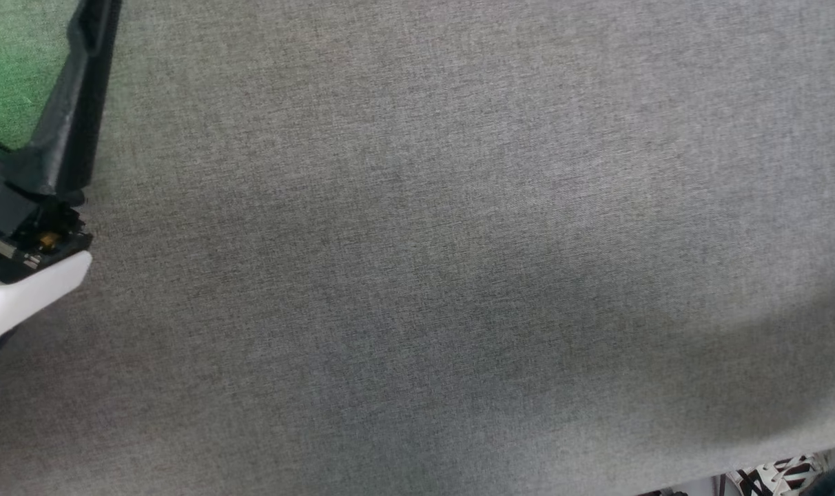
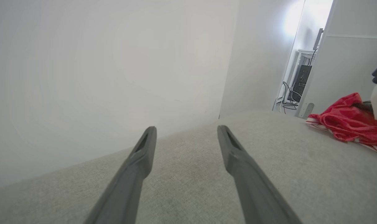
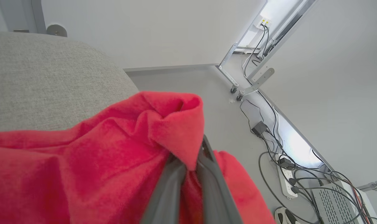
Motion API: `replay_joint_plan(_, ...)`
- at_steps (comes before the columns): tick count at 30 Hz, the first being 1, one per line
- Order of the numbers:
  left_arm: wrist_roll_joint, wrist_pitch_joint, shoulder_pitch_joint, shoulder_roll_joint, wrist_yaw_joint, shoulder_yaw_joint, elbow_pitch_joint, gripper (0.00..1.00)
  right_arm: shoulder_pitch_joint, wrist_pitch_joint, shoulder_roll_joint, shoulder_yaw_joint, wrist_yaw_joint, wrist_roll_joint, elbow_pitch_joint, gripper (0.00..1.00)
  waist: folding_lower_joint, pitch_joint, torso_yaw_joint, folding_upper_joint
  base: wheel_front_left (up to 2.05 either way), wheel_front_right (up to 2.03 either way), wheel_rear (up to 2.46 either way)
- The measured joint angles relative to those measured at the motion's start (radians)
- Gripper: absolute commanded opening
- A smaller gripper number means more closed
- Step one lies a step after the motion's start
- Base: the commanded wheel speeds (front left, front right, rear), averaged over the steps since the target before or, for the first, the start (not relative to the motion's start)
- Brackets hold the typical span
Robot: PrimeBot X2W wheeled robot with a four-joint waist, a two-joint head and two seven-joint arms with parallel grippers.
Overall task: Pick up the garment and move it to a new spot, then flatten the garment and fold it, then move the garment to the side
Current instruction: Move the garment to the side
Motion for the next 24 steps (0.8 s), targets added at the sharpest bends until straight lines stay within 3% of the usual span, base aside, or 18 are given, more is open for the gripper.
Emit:
replay_joint_plan(3,0.000,0.000,0.000,0.001,0.000,0.009,0.003,1.00,-0.020,-0.030,0.011,-0.012,0.000,-0.033,0.032,0.00,0.0000,0.001,0.006,0.0000,0.00,0.00,0.00)
replay_joint_plan(4,0.000,0.000,0.001,0.000,0.000,0.012,0.004,1.00,-0.023,-0.038,0.012,-0.013,0.000,-0.042,0.044,0.15,0.0000,0.000,0.007,0.0000,0.00,0.00,0.00)
replay_joint_plan(5,0.000,0.000,0.002,-0.003,0.000,0.014,0.006,1.00,-0.024,-0.047,0.014,-0.015,0.000,-0.049,0.054,0.49,0.0000,-0.002,0.009,0.0000,0.00,0.00,0.00)
replay_joint_plan(6,0.000,0.000,0.003,-0.006,0.000,0.015,0.010,1.00,-0.028,-0.056,0.016,-0.018,0.000,-0.053,0.067,1.00,0.0000,-0.005,0.011,0.0000,0.00,0.00,0.00)
replay_joint_plan(12,-0.001,0.000,0.029,-0.037,0.000,0.032,0.040,1.00,-0.026,-0.105,0.018,0.015,0.000,-0.053,0.116,1.00,0.0000,-0.041,0.018,0.0000,0.00,0.00,0.00)
replay_joint_plan(19,0.000,0.000,0.137,-0.125,0.000,0.062,0.120,1.00,0.069,-0.123,-0.013,0.190,0.000,-0.044,0.167,1.00,0.0000,-0.141,0.035,0.0000,0.00,0.00,0.00)
replay_joint_plan(24,0.001,0.000,0.237,-0.195,0.000,0.060,0.203,1.00,0.142,-0.167,0.007,0.301,0.000,0.009,0.171,1.00,0.0000,-0.237,0.059,0.0000,0.00,0.00,0.00)
